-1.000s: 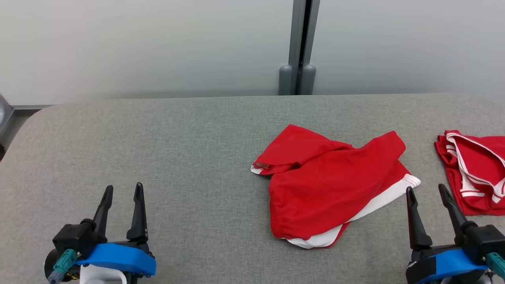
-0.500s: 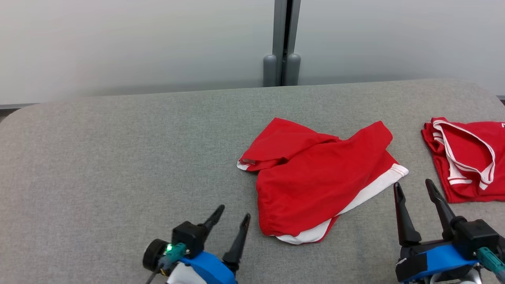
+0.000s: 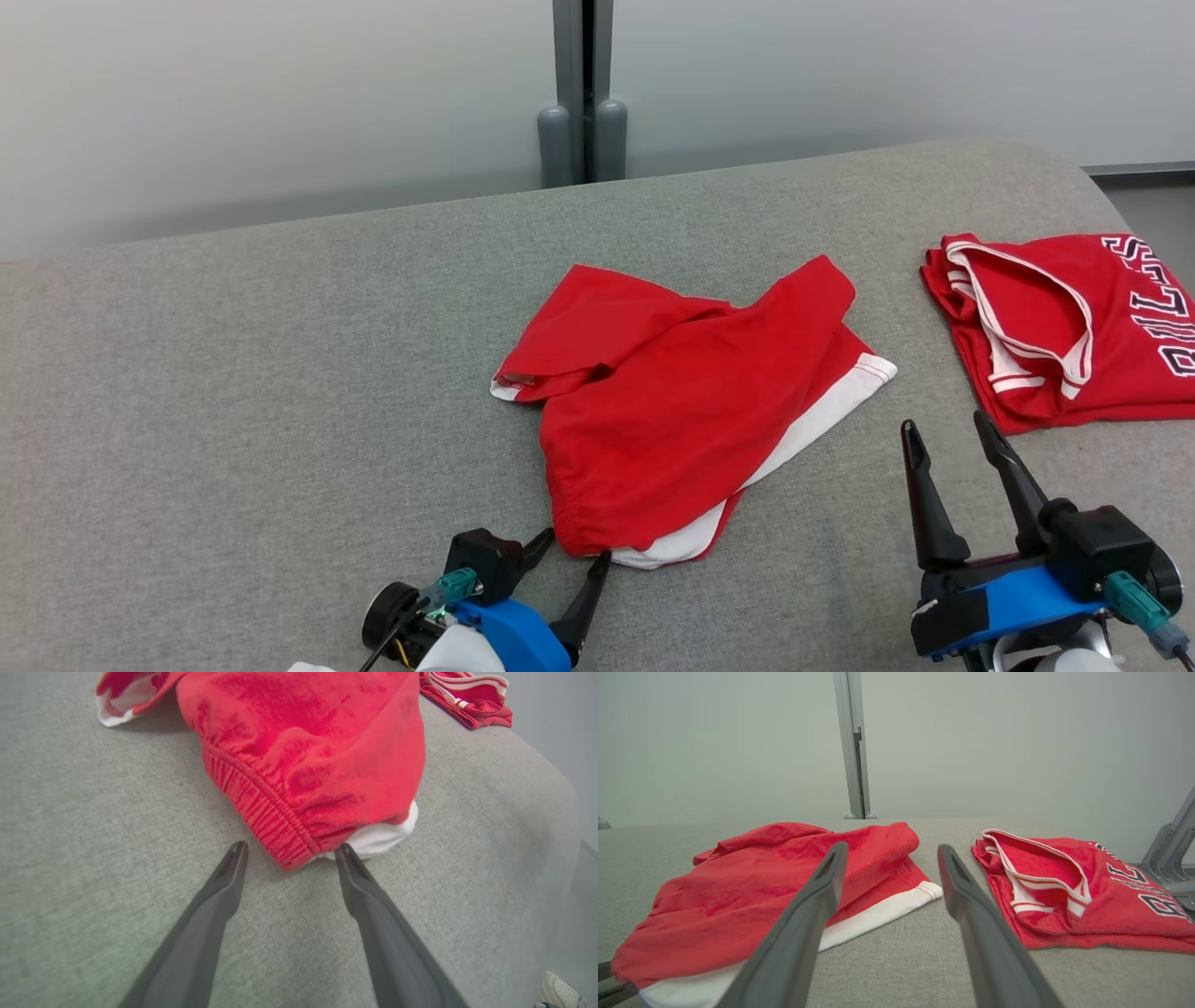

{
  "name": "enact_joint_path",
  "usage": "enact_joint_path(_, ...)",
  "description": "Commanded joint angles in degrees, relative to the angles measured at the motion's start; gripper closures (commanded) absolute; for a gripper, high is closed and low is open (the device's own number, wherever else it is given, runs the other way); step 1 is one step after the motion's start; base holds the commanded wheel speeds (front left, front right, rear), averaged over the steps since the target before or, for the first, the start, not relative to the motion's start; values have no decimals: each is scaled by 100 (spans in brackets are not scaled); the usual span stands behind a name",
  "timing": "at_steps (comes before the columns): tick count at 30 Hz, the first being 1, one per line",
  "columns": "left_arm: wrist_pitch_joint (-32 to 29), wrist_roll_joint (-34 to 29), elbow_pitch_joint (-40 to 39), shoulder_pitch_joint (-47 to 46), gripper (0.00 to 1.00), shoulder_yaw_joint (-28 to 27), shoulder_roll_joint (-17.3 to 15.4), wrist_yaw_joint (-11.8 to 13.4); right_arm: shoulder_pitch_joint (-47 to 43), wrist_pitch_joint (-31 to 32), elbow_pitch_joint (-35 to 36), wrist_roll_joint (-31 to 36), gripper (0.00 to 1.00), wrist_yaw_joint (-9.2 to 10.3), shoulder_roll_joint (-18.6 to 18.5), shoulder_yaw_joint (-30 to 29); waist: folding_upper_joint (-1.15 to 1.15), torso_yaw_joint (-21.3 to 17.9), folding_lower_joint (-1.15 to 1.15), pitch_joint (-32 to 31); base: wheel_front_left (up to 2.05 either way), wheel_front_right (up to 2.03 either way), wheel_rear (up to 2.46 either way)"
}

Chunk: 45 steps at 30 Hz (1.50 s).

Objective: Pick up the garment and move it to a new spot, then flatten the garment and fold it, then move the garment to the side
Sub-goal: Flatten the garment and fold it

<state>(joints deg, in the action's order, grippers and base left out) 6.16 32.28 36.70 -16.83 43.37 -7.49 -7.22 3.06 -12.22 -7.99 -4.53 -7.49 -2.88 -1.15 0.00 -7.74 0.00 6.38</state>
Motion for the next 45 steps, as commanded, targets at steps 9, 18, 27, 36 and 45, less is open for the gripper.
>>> enact_joint_path(9,101,429,270,-327,100,299,-39,-39,70,-85,-62,-56,0,0,-1,15,0,-95,0,1,0,0,0)
enact_joint_path(18,162,742,331,-496,100,290,-495,-15,1,-92,-95,-105,0,0,-3,-4,0,149,0,-60,0,0,0)
enact_joint_path(27,-14,757,95,-545,100,46,-1232,288,2,-104,-134,-167,0,0,-3,37,0,434,0,-73,0,0,0)
enact_joint_path(36,147,832,-222,-256,0,-109,-1318,691,2,-123,-225,-199,0,0,-2,9,0,539,0,-166,0,0,0)
enact_joint_path(45,632,1062,-590,137,0,-451,-1327,991,-114,-67,-152,-166,0,0,-2,-142,0,714,0,-329,0,0,0)
